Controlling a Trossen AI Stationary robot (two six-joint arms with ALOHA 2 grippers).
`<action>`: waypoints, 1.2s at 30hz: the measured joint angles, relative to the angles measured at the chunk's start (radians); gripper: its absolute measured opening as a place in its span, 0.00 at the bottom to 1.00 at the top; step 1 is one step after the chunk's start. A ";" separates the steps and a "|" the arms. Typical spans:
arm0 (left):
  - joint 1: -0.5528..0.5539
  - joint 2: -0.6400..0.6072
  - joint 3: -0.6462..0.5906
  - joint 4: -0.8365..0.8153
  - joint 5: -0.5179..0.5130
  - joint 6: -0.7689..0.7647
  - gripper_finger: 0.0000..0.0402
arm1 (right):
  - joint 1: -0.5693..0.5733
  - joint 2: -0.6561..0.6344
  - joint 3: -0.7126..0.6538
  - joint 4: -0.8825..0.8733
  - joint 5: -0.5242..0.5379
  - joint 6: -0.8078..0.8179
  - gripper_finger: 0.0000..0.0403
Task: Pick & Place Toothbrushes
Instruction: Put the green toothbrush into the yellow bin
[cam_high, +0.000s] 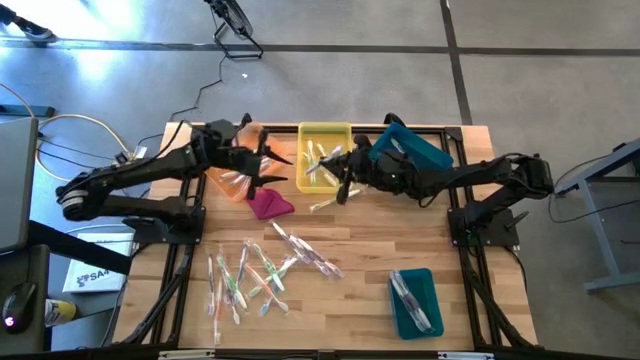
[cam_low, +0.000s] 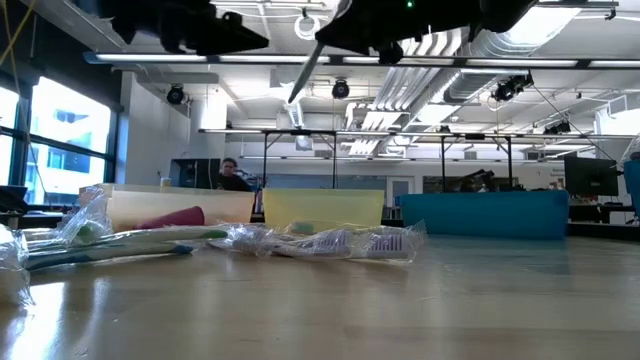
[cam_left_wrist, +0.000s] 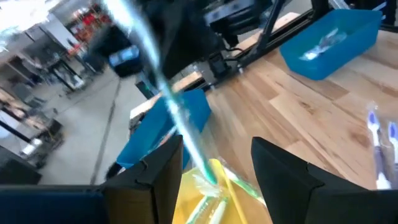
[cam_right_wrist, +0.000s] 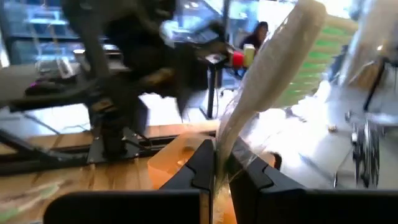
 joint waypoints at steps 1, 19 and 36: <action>0.000 -0.026 -0.022 0.002 -0.001 0.009 0.46 | -0.011 0.000 0.007 -0.031 -0.001 0.033 0.04; -0.001 -0.559 -0.376 -0.003 -0.018 0.000 0.46 | -0.207 0.040 0.174 -0.434 -0.113 0.268 0.04; -0.001 -0.693 -0.413 -0.032 -0.017 -0.024 0.46 | -0.342 0.281 0.174 -0.417 -0.322 0.536 0.04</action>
